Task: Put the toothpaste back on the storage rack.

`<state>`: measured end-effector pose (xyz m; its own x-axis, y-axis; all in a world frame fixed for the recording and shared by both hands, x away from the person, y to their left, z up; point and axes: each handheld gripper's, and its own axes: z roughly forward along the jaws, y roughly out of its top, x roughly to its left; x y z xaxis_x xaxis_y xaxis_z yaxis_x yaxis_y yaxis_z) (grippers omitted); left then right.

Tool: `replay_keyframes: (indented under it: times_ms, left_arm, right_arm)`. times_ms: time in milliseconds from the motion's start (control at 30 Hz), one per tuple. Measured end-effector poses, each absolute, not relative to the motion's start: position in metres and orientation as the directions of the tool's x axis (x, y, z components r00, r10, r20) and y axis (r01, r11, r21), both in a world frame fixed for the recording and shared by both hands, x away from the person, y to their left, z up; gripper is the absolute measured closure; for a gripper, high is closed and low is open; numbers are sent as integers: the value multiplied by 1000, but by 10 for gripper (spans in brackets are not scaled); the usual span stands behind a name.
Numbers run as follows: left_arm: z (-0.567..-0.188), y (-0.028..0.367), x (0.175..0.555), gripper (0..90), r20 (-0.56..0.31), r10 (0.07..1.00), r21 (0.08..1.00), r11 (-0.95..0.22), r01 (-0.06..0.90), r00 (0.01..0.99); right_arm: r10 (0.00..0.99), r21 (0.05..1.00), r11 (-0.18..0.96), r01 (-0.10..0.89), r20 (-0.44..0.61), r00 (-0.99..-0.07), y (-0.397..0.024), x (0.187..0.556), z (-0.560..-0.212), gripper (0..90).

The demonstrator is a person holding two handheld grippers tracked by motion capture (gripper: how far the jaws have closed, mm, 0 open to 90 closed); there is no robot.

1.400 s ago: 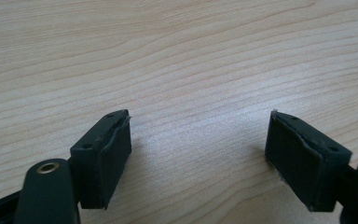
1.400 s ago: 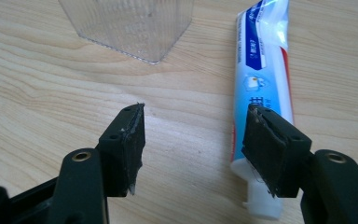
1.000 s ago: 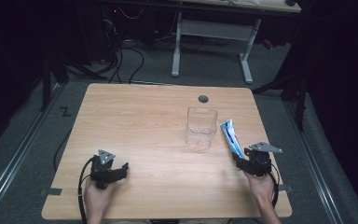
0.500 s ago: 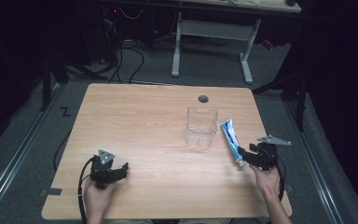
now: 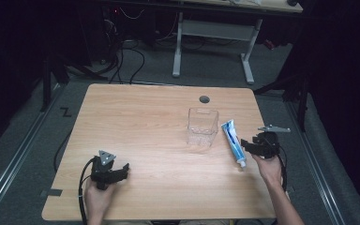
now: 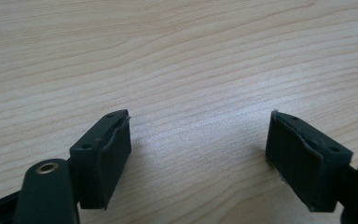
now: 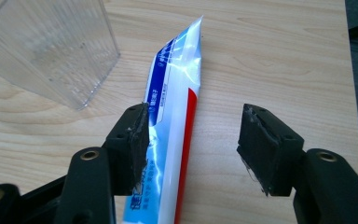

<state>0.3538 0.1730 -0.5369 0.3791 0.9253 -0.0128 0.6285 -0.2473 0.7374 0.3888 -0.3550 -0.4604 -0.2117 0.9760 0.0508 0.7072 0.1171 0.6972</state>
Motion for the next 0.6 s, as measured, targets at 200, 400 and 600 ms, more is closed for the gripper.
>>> replay_keyframes:
  times_ms: [200, 400, 600]
  left_arm:
    - [-537, 173, 354, 226, -13, 926, 738, -247, 628, 378]
    - [-537, 173, 354, 226, -13, 926, 738, -247, 629, 378]
    - [-537, 173, 354, 226, -13, 925, 738, -247, 629, 379]
  right_arm:
    - [973, 674, 149, 724, 31, -229, -348, 404, -458, 438]
    - [970, 653, 193, 732, -17, -241, -336, 420, -455, 403]
    - [960, 621, 241, 746, -39, -278, -323, 432, -459, 421]
